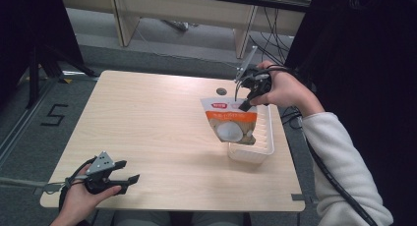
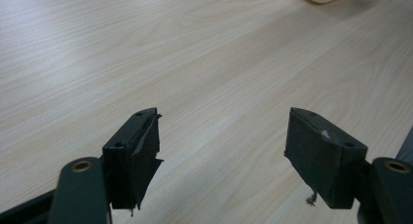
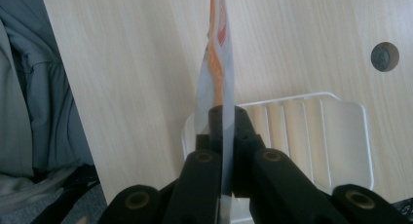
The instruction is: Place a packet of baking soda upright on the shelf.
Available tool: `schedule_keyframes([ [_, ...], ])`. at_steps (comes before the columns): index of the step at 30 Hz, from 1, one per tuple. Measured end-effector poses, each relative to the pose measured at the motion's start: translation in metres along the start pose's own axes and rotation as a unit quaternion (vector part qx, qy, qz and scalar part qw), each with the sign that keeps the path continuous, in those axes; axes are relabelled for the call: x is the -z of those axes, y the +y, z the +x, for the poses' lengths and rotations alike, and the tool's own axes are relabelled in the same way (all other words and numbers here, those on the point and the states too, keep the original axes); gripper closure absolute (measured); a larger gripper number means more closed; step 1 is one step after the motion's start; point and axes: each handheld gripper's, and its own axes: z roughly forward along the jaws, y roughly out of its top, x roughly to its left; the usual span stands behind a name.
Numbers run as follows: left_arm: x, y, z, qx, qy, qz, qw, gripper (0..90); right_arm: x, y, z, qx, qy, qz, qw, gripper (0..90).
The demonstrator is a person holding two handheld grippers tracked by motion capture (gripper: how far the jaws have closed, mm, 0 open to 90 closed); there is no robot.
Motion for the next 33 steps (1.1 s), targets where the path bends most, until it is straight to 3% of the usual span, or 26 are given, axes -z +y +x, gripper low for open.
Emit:
schedule_keyframes([
  [5, 0.000, 0.000, 0.000, 0.001, -0.001, 0.001, 1.0000, 27.6, -0.001, -0.010, -0.003, -0.001, 0.003, -0.006, 1.0000, 90.0],
  [6, 0.000, 0.000, 0.000, 0.001, 0.000, 0.001, 1.0000, 27.7, -0.003, -0.013, -0.003, -0.015, 0.005, -0.006, 0.9999, 90.0],
  [10, 0.000, 0.000, 0.000, 0.001, 0.001, 0.001, 1.0000, 27.7, -0.004, -0.017, -0.005, -0.004, 0.007, -0.003, 1.0000, 90.0],
  [18, 0.000, 0.000, 0.000, 0.002, 0.001, 0.000, 1.0000, 27.7, 0.000, -0.021, -0.004, -0.014, 0.010, -0.004, 0.9998, 90.0],
  [20, 0.000, 0.000, 0.000, 0.002, 0.001, -0.001, 1.0000, 27.7, 0.001, -0.022, -0.005, -0.003, 0.006, 0.002, 1.0000, 90.0],
  [33, 0.000, 0.000, 0.001, -0.002, 0.001, 0.003, 1.0000, 27.7, 0.002, -0.029, -0.003, 0.000, 0.015, 0.010, 0.9998, 90.0],
])
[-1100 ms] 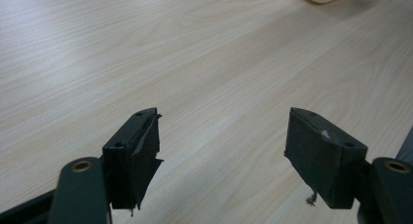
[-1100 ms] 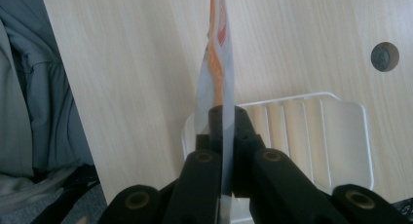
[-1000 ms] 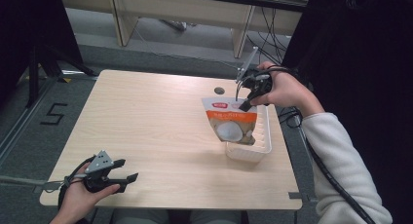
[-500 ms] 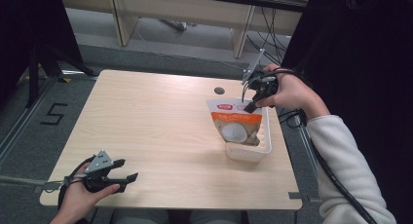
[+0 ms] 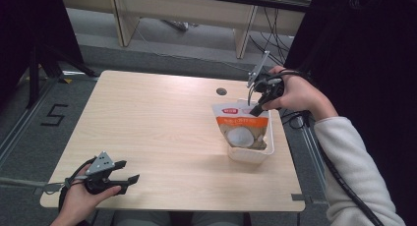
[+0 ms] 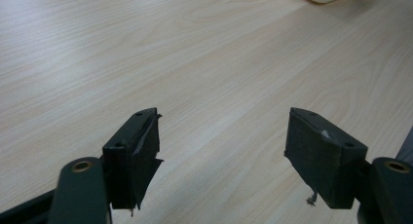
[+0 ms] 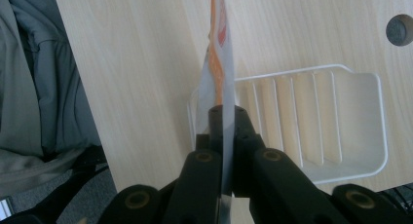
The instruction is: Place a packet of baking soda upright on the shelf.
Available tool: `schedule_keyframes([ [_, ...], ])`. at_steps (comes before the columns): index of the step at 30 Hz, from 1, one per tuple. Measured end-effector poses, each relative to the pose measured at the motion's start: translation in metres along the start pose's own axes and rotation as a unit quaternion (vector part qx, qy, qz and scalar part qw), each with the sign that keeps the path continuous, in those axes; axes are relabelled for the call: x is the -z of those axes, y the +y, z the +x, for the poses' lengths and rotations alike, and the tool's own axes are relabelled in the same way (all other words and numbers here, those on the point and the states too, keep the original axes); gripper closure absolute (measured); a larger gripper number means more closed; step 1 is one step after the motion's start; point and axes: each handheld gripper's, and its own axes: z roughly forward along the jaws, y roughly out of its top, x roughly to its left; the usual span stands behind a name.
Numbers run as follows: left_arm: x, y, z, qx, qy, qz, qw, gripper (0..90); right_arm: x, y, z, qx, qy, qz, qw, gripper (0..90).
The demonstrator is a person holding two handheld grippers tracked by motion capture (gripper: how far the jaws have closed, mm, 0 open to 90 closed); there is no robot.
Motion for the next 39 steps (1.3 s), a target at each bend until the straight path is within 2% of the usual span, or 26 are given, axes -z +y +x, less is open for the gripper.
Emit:
schedule_keyframes([
  [1, 0.000, 0.000, 0.000, 0.000, 0.000, 0.000, 1.0000, 27.7, 0.000, -0.001, 0.001, -0.009, -0.001, 0.002, 1.0000, 90.0],
  [6, 0.000, 0.000, 0.000, -0.001, 0.000, 0.000, 1.0000, 27.7, -0.002, -0.003, -0.001, 0.000, 0.004, 0.004, 1.0000, 90.0],
  [11, 0.000, 0.000, 0.000, 0.003, 0.001, 0.000, 1.0000, 27.6, -0.002, -0.004, 0.001, -0.008, 0.006, 0.010, 0.9999, 90.0],
  [13, 0.000, 0.000, 0.000, -0.001, 0.001, 0.000, 1.0000, 27.6, -0.003, -0.004, -0.001, 0.005, 0.007, 0.010, 0.9999, 90.0],
  [14, 0.000, 0.000, 0.000, 0.000, 0.001, -0.001, 1.0000, 27.7, -0.003, -0.005, 0.001, -0.007, 0.007, 0.012, 0.9999, 90.0],
  [15, 0.000, 0.000, 0.000, 0.000, 0.001, -0.001, 1.0000, 27.7, -0.003, -0.005, 0.001, -0.007, 0.008, 0.013, 0.9999, 90.0],
  [19, 0.000, 0.000, 0.000, 0.001, 0.001, 0.000, 1.0000, 27.6, -0.004, -0.006, 0.000, -0.001, 0.012, 0.013, 0.9999, 90.0],
  [34, 0.000, 0.000, 0.000, 0.000, 0.002, 0.000, 1.0000, 27.6, -0.009, -0.009, 0.000, -0.009, 0.012, 0.031, 0.9994, 90.0],
  [39, 0.000, 0.000, 0.000, 0.000, 0.001, 0.000, 1.0000, 27.6, -0.012, -0.010, -0.001, -0.002, 0.016, 0.032, 0.9994, 90.0],
])
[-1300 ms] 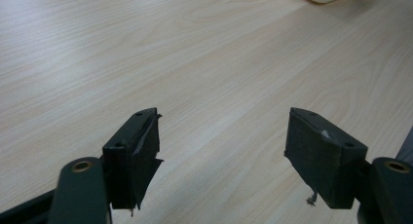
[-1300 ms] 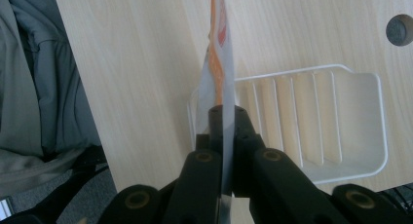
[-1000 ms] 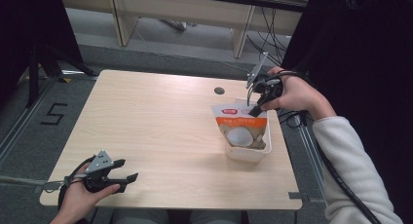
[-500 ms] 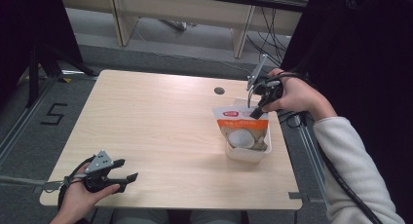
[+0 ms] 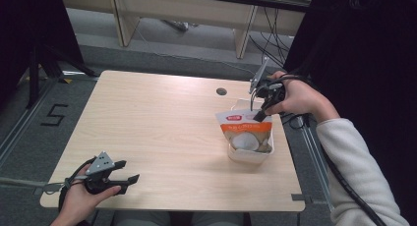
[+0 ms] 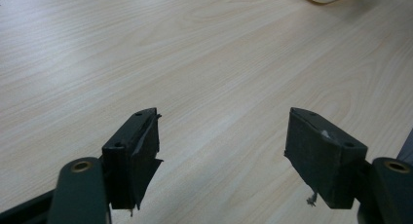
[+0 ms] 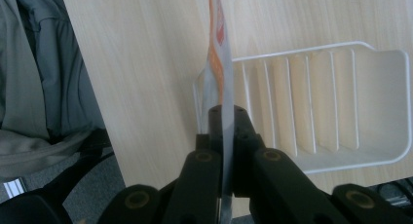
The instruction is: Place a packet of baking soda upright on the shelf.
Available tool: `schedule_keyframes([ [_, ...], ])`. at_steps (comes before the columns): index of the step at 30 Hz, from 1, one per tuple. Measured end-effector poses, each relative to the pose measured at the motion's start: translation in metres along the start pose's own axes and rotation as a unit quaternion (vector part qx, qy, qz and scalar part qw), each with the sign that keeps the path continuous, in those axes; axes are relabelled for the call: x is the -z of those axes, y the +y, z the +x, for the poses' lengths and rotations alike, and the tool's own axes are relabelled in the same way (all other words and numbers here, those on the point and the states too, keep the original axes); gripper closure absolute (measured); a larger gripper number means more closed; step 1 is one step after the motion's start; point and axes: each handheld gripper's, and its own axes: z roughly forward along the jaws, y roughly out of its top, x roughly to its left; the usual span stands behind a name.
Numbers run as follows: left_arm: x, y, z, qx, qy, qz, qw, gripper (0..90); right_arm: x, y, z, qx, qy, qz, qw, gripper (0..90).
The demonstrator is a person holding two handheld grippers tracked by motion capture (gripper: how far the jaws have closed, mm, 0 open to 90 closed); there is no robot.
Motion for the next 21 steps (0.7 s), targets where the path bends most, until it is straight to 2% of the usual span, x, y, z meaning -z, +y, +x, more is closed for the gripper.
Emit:
schedule_keyframes([
  [6, -0.0005, -0.0002, -0.0008, 0.007, 0.000, -0.003, 1.0000, 27.6, -0.0016, -0.0016, -0.0003, -0.004, 0.001, 0.004, 1.0000, 90.0],
  [9, 0.0000, 0.0000, -0.0001, -0.001, 0.000, 0.000, 1.0000, 27.5, -0.0012, -0.0023, -0.0005, -0.002, 0.002, 0.003, 1.0000, 90.0],
  [19, 0.0000, -0.0002, -0.0003, 0.003, 0.000, 0.000, 1.0000, 27.5, -0.0041, -0.0045, -0.0018, -0.002, 0.003, 0.005, 1.0000, 90.0],
  [21, 0.0001, 0.0000, 0.0001, -0.002, -0.001, 0.000, 1.0000, 27.5, -0.0056, -0.0051, -0.0020, 0.000, 0.003, 0.005, 1.0000, 90.0],
])
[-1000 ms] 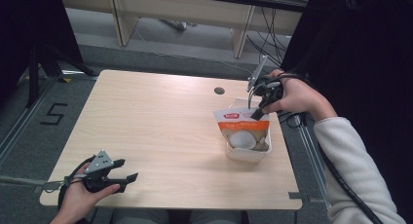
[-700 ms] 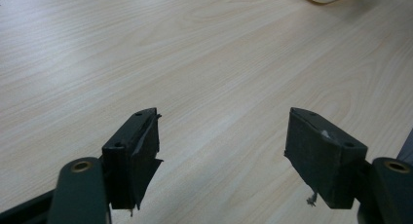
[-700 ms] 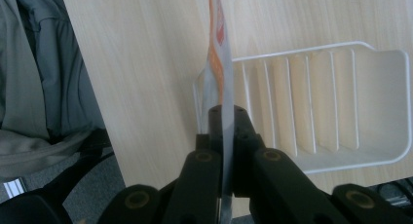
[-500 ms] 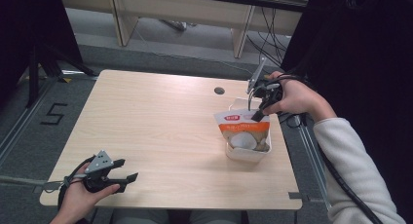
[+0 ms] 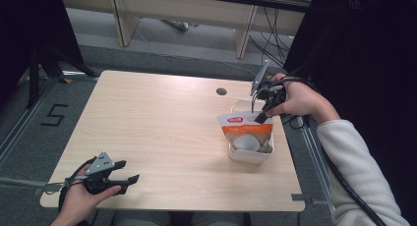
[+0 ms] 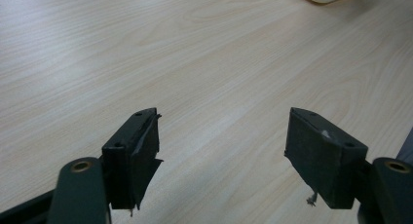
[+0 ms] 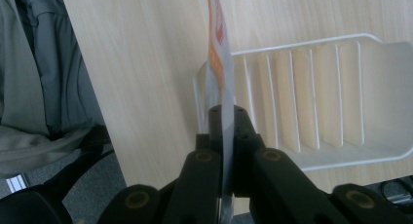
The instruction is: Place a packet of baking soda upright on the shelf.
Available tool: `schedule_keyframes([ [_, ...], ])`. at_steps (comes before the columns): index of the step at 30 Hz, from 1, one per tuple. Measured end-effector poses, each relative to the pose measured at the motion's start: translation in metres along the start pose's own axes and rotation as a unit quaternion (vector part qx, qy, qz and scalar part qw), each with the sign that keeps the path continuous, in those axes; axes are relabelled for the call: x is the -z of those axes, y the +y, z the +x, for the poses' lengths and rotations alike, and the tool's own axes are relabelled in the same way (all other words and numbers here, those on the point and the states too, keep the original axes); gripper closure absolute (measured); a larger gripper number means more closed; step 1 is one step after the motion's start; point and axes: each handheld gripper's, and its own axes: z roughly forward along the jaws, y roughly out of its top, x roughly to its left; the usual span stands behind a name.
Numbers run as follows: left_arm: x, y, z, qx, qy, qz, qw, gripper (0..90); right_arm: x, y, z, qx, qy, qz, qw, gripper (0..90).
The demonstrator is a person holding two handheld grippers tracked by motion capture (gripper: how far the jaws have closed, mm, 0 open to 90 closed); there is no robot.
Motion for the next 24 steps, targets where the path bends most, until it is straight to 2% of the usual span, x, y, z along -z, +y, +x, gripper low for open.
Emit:
schedule_keyframes([
  [5, 0.000, 0.000, 0.000, 0.005, 0.001, -0.001, 1.0000, 27.5, -0.001, -0.001, 0.001, -0.010, 0.000, 0.002, 1.0000, 90.0],
  [7, 0.000, 0.000, 0.000, 0.003, 0.001, -0.001, 1.0000, 27.5, -0.001, -0.001, 0.001, -0.009, 0.001, 0.002, 1.0000, 90.0],
  [8, 0.000, 0.000, 0.000, 0.000, 0.000, -0.001, 1.0000, 27.5, -0.002, -0.002, 0.000, -0.002, 0.005, -0.001, 1.0000, 90.0],
  [21, 0.000, 0.000, 0.000, 0.006, 0.001, 0.000, 1.0000, 27.5, -0.011, -0.005, -0.002, -0.003, 0.007, 0.003, 1.0000, 90.0],
  [24, 0.000, 0.000, 0.000, -0.003, 0.000, 0.000, 1.0000, 27.5, -0.012, -0.006, -0.001, -0.013, 0.003, 0.006, 0.9999, 90.0],
])
